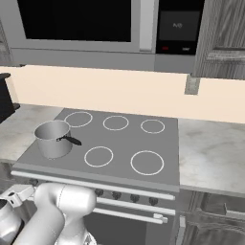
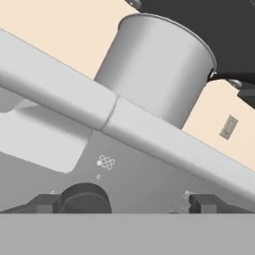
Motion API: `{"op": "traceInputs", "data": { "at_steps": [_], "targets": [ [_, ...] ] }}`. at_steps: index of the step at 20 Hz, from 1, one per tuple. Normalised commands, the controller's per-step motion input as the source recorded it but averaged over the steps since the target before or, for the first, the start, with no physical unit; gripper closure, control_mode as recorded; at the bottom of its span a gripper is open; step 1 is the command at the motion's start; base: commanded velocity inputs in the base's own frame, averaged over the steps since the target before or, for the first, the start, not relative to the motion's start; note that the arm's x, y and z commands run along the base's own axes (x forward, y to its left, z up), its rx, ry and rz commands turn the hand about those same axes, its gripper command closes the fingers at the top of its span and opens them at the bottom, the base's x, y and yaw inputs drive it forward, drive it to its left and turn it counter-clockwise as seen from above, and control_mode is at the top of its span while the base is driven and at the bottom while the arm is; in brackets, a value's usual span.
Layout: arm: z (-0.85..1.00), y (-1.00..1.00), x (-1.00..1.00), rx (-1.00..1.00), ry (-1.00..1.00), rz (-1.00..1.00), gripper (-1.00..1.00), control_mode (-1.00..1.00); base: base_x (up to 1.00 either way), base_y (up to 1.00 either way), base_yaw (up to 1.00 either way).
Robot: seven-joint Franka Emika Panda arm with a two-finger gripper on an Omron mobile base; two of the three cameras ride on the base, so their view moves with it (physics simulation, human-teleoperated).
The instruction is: Turn off the front left burner of the stove.
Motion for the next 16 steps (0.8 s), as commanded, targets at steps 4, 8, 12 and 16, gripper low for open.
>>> {"op": "traceInputs", "data": {
  "at_steps": [4,8,12,16],
  "targets": [
    [0.00,0.00,0.13,0.05,-0.04,0.00,-1.00,-1.00,0.00,0.00,0.00],
    [0.00,0.00,0.00,0.00,0.00,0.02,-1.00,-1.00,0.00,0.00,0.00],
    [0.00,0.00,0.00,0.00,0.00,0.02,-1.00,-1.00,0.00,0.00,0.00],
    [0.00,0.00,0.01,0.00,0.00,0.04,-1.00,-1.00,0.00,0.00,0.00]
  ]
}}
